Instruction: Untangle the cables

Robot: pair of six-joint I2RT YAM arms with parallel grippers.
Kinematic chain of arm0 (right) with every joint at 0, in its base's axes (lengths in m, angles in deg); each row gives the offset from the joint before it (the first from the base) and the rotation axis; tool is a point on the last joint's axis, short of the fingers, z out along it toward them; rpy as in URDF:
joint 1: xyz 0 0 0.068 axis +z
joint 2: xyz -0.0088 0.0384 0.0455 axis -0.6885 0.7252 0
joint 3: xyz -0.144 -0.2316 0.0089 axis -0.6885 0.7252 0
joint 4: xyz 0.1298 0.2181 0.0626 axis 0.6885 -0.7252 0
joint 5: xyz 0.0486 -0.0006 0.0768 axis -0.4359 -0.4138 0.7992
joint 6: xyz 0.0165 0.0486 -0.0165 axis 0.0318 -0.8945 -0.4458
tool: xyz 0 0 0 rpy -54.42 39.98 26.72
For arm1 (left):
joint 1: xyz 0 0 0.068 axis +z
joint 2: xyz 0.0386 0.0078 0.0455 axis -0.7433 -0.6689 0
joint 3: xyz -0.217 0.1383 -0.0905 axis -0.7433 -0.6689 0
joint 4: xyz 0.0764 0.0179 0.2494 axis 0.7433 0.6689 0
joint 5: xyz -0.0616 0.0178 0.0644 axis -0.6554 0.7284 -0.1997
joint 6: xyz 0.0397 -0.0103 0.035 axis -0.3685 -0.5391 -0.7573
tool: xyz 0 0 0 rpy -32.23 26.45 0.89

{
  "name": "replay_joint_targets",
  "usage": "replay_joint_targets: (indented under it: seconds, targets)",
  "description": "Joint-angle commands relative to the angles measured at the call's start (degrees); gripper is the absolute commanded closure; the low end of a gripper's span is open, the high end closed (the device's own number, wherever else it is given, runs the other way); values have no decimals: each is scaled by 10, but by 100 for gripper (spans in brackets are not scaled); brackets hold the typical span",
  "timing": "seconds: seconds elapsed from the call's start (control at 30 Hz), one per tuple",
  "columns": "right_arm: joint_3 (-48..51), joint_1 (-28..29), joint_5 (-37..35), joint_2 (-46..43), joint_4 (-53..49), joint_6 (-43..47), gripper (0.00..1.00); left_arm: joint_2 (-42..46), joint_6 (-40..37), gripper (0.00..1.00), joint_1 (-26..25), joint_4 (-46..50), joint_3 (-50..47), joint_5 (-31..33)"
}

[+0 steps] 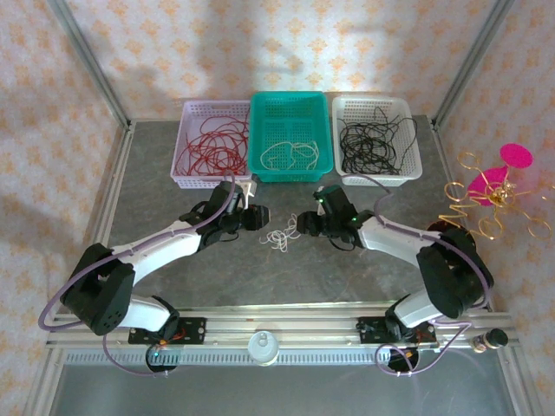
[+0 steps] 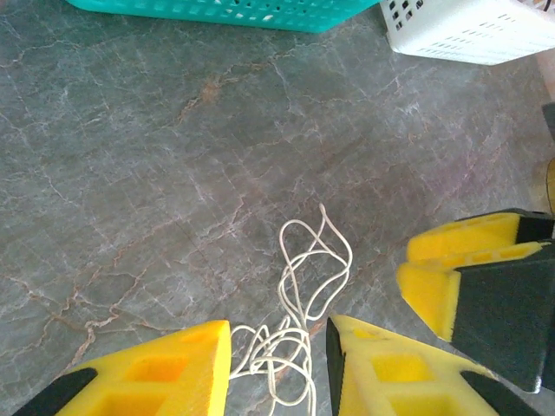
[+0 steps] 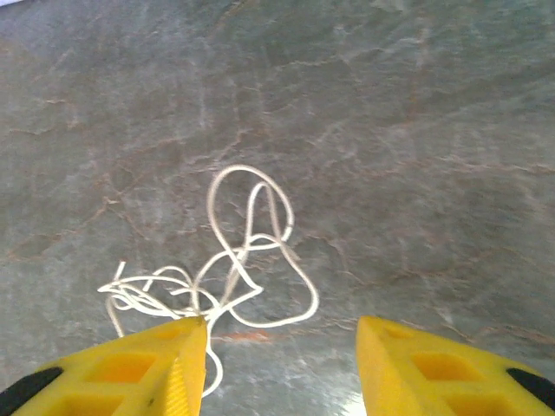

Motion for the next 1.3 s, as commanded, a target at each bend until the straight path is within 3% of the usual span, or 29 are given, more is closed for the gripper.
replay_joint_targets:
  seconds: [0.0, 0.2, 0.5, 0.77, 0.87, 1.0, 1.27]
  targets:
    - [-25, -1, 21, 20, 41, -9, 51, 13, -10, 65, 2, 5, -4, -12]
    - [-74, 2, 5, 92, 34, 10, 54, 13, -15, 65, 2, 7, 1, -13]
    - [-93, 26, -25, 132, 18, 30, 69, 20, -25, 65, 5, 19, 8, -6]
    - [-93, 26, -29, 93, -9, 54, 99, 23, -46, 65, 5, 28, 23, -22]
    - [-101, 21, -13, 51, -28, 75, 100, 30, -66, 64, 5, 20, 28, -56]
    - [-133, -5, 31, 11, -75, 70, 100, 42, -90, 59, 5, -28, 27, -149]
    - [-237, -23, 133, 25, -194, -19, 100, 46, -120, 51, -8, -102, 30, -203]
